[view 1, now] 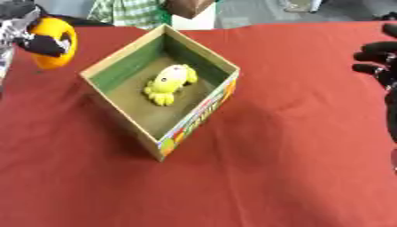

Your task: Pick up objects on the table and place them in the box.

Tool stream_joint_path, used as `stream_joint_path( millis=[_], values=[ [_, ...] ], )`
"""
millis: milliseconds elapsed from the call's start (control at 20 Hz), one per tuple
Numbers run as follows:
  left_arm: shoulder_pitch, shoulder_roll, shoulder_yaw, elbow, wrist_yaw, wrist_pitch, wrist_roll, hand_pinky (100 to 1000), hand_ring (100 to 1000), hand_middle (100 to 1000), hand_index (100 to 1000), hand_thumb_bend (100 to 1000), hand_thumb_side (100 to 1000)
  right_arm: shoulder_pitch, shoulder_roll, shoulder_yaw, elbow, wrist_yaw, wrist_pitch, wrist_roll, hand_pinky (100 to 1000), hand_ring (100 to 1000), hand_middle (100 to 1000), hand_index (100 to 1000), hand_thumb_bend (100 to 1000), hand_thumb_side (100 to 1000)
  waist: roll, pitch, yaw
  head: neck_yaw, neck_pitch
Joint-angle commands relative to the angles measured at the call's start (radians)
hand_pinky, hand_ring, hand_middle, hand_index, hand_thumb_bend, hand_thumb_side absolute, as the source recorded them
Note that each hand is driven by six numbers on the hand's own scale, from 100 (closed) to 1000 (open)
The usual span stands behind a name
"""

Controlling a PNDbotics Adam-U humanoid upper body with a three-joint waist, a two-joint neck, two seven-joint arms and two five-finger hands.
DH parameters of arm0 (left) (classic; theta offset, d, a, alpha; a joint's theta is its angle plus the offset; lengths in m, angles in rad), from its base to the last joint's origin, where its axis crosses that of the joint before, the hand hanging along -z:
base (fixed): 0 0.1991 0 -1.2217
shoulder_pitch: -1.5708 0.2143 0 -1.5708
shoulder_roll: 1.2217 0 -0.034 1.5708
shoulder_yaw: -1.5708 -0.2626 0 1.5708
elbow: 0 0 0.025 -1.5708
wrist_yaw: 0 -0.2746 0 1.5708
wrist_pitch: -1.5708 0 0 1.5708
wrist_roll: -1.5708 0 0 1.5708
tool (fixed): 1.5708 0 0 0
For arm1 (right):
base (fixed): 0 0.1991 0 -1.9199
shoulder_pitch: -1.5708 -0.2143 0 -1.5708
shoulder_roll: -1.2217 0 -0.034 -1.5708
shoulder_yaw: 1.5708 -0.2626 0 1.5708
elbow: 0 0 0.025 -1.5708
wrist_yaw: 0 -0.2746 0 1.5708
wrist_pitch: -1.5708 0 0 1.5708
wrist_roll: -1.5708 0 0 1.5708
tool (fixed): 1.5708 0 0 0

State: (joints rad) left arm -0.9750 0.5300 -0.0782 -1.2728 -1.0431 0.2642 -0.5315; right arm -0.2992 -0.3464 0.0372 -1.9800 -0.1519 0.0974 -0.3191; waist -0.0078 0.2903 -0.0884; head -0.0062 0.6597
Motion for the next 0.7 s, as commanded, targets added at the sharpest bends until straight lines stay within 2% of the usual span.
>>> stream_joint_path(
  millis=[50,350,700],
  values=[
    [-0.039,-0.01,-0.028,-0.069,0.009,-0.014,0.028,381,435,397,433,100,388,-0.01,-0.009,-0.006,-0.02,-0.001,-0.001,0.001,671,675,598,852,100,872,0.002,-0.026,-0.002,0.002,0.004],
    [-0.06,-0.078,-0.082,-0.089,0.022,-0.039,0.041,386,441,406,440,100,375,-0.011,-0.007,-0.004,-0.02,-0.003,-0.002,0.004,671,675,598,852,100,872,0.005,-0.028,-0.008,0.004,0.006],
    [-0.047,-0.142,-0.135,-0.11,0.057,-0.07,0.055,386,443,409,442,100,365,-0.015,-0.007,-0.002,-0.02,-0.004,-0.003,0.006,671,675,598,853,100,872,0.012,-0.024,-0.011,-0.005,0.009]
  ],
)
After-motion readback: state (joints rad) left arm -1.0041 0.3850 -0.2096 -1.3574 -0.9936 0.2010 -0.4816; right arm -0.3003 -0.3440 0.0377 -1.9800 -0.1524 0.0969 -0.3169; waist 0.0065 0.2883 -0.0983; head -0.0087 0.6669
